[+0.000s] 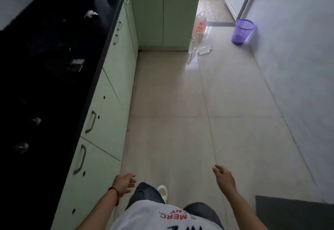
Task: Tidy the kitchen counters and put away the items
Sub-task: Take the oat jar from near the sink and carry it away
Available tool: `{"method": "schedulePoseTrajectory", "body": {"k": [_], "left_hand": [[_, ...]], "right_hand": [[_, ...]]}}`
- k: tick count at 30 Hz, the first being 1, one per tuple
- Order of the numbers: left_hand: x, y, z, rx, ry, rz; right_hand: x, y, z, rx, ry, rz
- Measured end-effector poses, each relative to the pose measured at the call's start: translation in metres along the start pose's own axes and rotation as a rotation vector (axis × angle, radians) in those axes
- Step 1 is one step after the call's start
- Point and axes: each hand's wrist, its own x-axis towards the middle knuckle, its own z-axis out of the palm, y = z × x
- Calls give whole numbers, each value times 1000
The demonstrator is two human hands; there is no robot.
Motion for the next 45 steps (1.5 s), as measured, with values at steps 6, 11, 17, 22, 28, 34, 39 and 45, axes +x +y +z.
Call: {"method": "schedulePoseTrajectory", "body": {"k": [6,11,17,22,28,34,39,45], "left_hand": [[51,149,59,112,-102,104],[103,258,103,106,-108,162],[143,338,129,37,-11,93],[171,382,138,-48,70,28],[225,456,131,-167,151,13],[300,582,132,-167,179,-5],[352,725,151,-109,90,95],[406,881,175,-120,41,196]], "right_hand": [[73,-31,-22,97,37,135],[164,-65,-44,133,41,208],[282,-159,-83,84,-53,146],[371,-265,-103,26,-84,33],[466,-385,-98,26,-95,-55],[552,-469,-95,34,-75,-31],[612,-525,-104,28,-58,11],[693,-588,-116,42,-30,66]]}}
